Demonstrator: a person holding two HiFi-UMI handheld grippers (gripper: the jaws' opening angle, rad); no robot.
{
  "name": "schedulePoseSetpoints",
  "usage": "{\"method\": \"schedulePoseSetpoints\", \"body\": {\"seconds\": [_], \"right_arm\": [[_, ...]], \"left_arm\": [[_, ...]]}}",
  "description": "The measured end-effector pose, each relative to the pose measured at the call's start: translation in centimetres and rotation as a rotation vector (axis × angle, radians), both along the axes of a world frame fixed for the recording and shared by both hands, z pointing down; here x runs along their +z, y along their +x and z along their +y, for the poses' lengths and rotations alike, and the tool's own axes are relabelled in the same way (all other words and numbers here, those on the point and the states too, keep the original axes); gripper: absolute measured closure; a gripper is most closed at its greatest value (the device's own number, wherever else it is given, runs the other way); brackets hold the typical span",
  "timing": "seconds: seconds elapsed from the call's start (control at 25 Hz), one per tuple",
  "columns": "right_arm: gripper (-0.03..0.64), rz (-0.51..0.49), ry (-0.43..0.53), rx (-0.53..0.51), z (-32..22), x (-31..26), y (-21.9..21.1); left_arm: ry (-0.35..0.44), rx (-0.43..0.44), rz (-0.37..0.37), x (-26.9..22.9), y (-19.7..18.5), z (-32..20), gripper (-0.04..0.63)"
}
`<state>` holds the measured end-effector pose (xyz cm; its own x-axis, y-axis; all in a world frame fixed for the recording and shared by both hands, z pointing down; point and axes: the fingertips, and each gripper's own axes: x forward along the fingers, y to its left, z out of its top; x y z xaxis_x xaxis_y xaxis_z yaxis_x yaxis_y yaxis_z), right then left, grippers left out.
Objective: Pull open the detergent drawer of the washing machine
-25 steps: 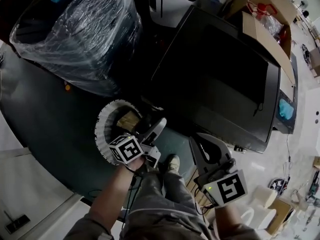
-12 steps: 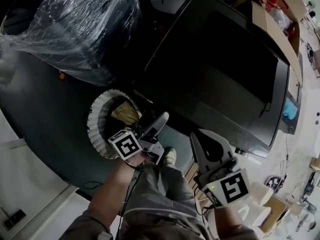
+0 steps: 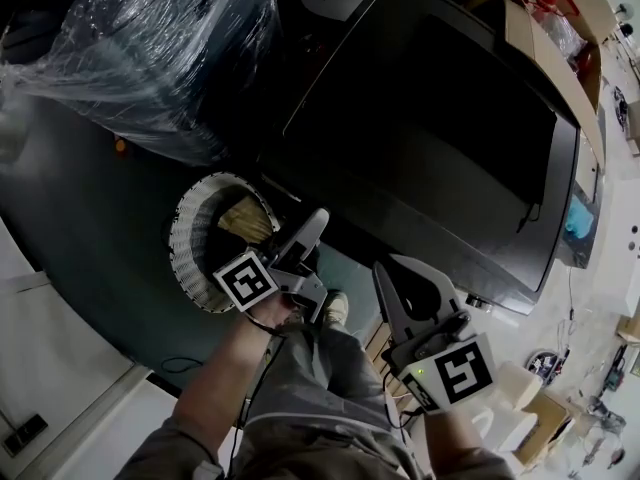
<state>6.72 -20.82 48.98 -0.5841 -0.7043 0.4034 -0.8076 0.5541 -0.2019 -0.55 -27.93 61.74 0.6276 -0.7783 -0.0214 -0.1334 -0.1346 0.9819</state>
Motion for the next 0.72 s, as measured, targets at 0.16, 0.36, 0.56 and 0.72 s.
{"method": "schedulePoseSetpoints", "body": {"seconds": [0.16,0.36,0.56,0.72], "right_arm": [[0.586,0.005,0.002,0.003,0.3,-0.2,0.1],[0.586,-0.002,0.013,0.010,0.8,-1.2,0.0],[0.586,0.014,0.008,-0.001,2.0,-1.6,-0.2],[0.586,0.013,0.010,-0.016,2.9,-1.9,-1.0]], "left_arm": [[-0.021,-0.017,-0.001,0.1,-0.3,0.3,0.156],[-0.051,-0.026,0.006,0.2,-1.1,2.2,0.160],[-0.062,-0.017,-0.005,0.2,-2.7,5.2,0.161],[-0.084,-0.009,-0.015,0.6,-4.0,7.8,0.161]]}}
